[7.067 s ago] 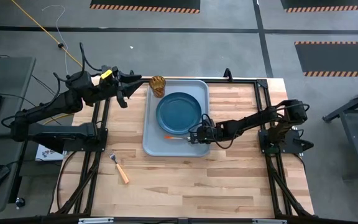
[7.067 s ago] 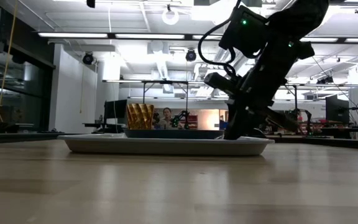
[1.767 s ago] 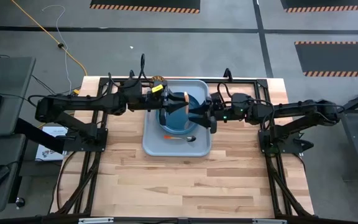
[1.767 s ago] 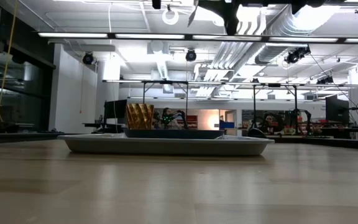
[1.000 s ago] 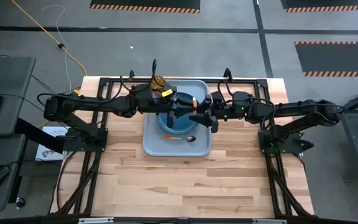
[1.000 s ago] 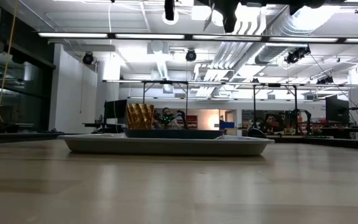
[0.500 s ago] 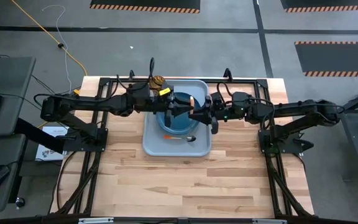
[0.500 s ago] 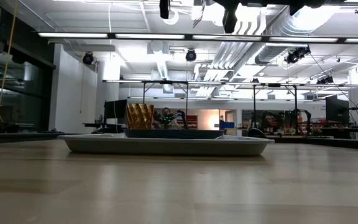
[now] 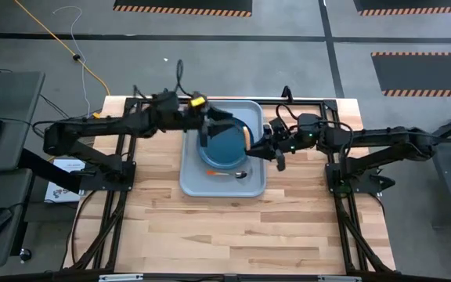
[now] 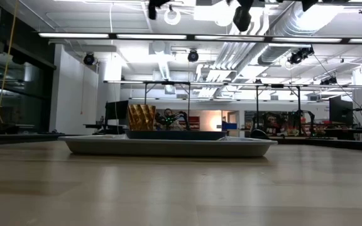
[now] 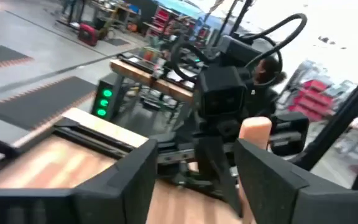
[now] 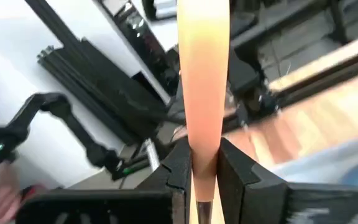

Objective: Pick and place plate/cup/fork/spoon on tray
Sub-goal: Put the orange fork on the bottom side of the light blue tray next to the orange spoon

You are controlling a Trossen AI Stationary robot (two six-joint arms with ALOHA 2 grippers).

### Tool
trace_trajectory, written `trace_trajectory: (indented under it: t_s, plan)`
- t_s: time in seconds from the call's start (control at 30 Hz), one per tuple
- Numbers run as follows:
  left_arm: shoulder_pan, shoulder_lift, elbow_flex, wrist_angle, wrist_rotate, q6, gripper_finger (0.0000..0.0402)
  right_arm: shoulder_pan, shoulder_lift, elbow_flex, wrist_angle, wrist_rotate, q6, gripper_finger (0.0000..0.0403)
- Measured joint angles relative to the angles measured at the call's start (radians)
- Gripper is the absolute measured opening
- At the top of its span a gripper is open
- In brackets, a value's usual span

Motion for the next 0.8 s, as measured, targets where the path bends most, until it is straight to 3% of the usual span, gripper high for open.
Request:
trace_trajectory:
  t_s: [0.2,0.37,0.47,0.57,0.7,0.8]
  plan:
    - [0.015,-0.143,0.0,-0.156,-0.004,0.16,0.0215,-0.004,-0.045,0.0,0.019,-0.176,0.109,0.0029]
    - [-0.061,-0.161,0.0,-0.184,0.015,0.165,0.0213,-0.007,0.012,0.0,0.405,-0.257,0.209,0.0029]
    - [-0.101,-0.118,0.001,-0.103,0.087,0.085,0.0213,-0.016,0.091,0.001,0.701,-0.275,0.301,0.0029]
    - [-0.128,-0.037,0.001,0.054,0.217,-0.059,0.0213,-0.024,0.179,0.001,0.89,-0.276,0.374,0.0029]
    - [-0.14,0.078,0.001,0.325,0.386,-0.274,0.0213,-0.025,0.282,0.03,1.015,-0.274,0.449,0.0029]
    - [-0.137,0.14,0.001,0.404,0.438,-0.396,0.0213,-0.017,0.337,0.106,1.054,-0.317,0.471,0.0029]
